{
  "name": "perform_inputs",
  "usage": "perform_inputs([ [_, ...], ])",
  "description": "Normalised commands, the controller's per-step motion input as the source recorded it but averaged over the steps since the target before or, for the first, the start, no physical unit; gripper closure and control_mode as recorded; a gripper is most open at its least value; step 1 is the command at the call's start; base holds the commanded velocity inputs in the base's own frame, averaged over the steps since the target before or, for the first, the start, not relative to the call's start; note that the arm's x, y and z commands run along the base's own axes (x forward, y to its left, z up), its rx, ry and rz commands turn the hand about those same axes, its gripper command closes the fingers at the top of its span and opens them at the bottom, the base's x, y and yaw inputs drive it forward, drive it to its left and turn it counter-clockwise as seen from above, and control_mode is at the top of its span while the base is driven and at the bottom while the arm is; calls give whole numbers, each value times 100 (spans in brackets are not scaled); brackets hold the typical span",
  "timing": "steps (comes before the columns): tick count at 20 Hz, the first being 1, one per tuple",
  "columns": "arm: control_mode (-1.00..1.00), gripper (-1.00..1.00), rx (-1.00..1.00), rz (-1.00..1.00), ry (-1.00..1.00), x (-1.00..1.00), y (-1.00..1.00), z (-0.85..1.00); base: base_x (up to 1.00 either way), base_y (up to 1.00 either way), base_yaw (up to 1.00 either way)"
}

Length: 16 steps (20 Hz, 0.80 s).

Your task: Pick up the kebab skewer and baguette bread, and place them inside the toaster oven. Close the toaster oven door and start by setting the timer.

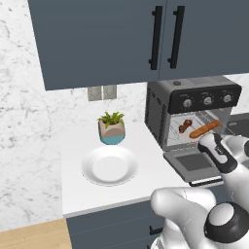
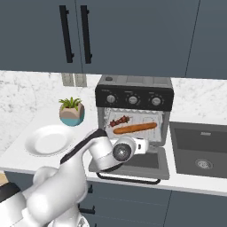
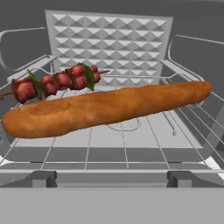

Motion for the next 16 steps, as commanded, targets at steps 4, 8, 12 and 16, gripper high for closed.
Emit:
perform_inputs([
  [4,-100,-100,0,0,0,33,0,1,0,0,0],
  [8,-100,-100,0,0,0,36,2,2,0,0,0],
  [12,-100,-100,0,0,0,34,2,3,0,0,0],
  [16,-100,-100,0,0,0,34,2,3,0,0,0],
])
